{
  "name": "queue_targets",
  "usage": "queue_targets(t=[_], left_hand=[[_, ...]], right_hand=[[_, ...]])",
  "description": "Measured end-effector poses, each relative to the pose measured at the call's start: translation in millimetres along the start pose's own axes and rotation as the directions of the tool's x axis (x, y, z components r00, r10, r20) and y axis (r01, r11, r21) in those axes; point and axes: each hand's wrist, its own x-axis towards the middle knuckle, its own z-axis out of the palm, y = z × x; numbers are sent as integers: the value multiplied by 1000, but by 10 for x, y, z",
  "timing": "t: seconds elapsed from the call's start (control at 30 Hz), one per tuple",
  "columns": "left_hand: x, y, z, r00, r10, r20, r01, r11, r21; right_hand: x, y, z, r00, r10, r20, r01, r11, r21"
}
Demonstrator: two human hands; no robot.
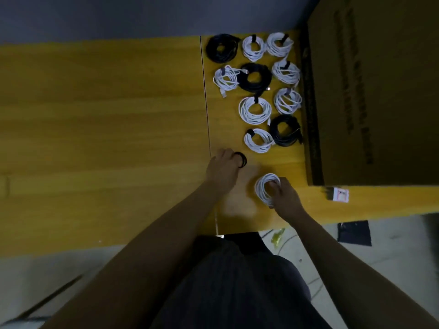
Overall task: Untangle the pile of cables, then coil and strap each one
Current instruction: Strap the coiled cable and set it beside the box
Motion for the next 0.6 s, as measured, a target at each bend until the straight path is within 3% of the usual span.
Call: queue_targets(t=[0.1,0.17,0.27,0.37,0.6], left_hand=[[159,79,127,998,-62,-5,62,993,96],[175,73,189,994,-94,-60,98,993,61],[94,58,217,964,-205,-170,151,947,-283],[-41,110,142,943,-305,-135,133,713,-689],[-275,227,-213,926,-368,-80,63,361,-930]], right_hand=[[190,2,-88,995,-51,87,51,999,2],[278,-19,-101,990,-61,129,60,998,15],[353,-117,-139,981,-43,190,35,998,45],[353,-284,-208,961,-23,275,-22,987,160],[219,-734,-217,945,-223,239,128,925,357]])
